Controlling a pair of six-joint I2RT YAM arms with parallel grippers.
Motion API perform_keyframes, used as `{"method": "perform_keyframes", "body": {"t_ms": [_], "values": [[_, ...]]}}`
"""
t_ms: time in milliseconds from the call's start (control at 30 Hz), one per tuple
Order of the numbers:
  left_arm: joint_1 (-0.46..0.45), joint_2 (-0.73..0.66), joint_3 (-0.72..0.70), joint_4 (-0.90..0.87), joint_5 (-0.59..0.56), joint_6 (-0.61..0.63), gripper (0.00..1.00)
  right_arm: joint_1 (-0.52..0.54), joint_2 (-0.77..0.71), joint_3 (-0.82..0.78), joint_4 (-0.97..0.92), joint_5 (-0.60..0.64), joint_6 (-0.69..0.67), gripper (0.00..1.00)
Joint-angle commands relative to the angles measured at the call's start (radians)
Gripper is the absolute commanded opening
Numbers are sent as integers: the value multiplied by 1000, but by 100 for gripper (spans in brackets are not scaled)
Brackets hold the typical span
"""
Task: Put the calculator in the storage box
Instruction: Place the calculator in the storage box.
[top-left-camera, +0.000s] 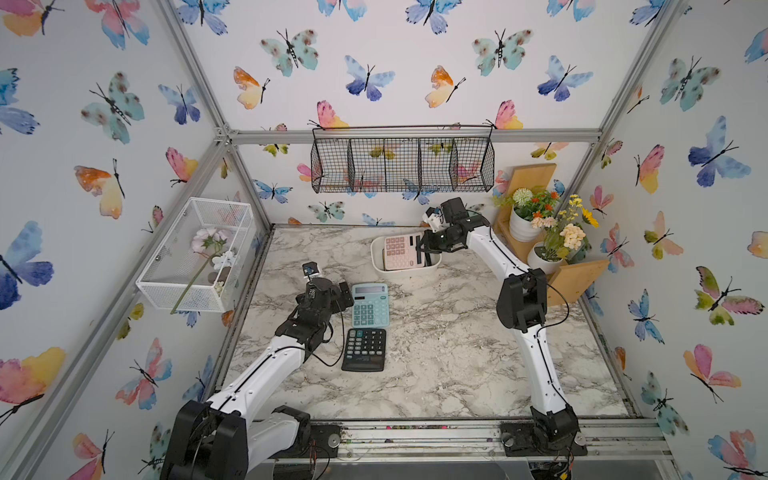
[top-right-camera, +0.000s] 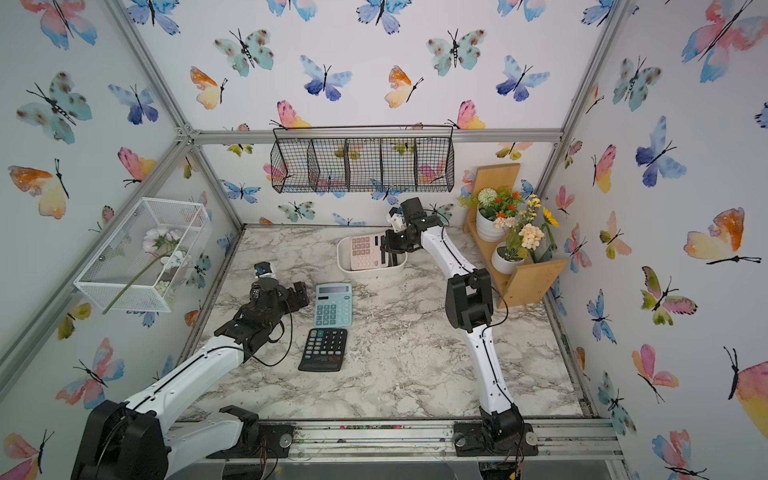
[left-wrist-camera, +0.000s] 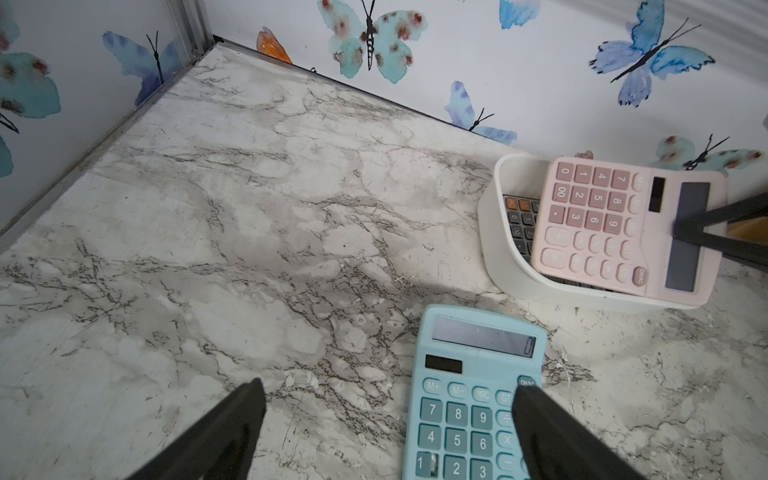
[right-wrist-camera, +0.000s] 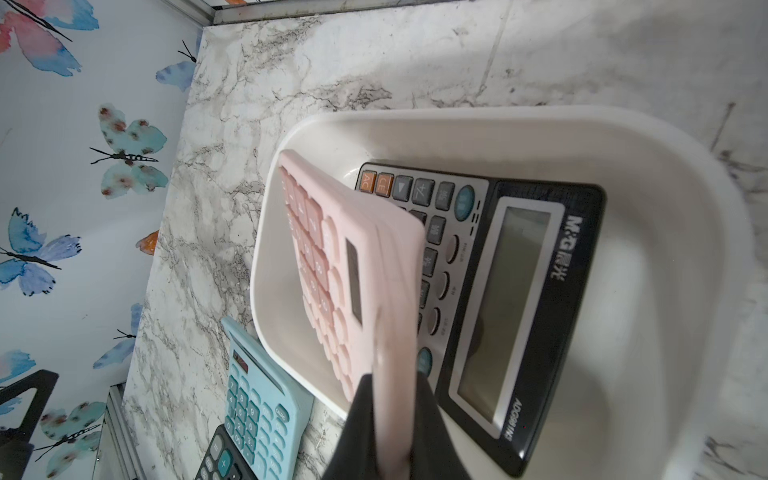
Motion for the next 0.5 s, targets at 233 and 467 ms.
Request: {"method": "perform_keyframes", "body": {"t_ms": [233,467], "values": [[4,-2,-15,6,-33,0,99,-4,-36,-83,-77,-35,-44,2],[4,-6,-14,5,-36,0,99,-4,2,-85,-20,-77,66,2]]}}
